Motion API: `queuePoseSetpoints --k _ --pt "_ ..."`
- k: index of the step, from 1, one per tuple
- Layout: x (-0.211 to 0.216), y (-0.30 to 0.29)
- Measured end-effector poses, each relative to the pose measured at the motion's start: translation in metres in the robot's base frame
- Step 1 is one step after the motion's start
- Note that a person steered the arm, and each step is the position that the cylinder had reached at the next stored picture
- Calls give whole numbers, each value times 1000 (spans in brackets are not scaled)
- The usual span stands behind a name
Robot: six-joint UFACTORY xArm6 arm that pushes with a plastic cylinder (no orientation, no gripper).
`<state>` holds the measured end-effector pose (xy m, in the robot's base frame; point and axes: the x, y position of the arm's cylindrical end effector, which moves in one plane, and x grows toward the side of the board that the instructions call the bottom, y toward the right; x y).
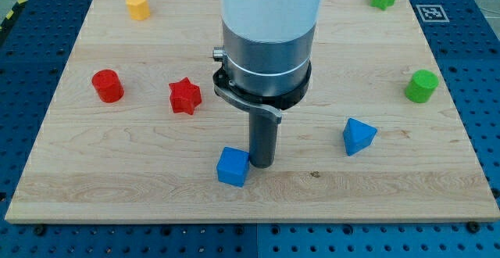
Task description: Move your arm diagonally left of the blue triangle
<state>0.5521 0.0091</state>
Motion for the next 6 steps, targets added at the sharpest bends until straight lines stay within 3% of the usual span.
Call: queuePoseSetpoints --k 2,6 --pt "10 -5" --pt "24 -97"
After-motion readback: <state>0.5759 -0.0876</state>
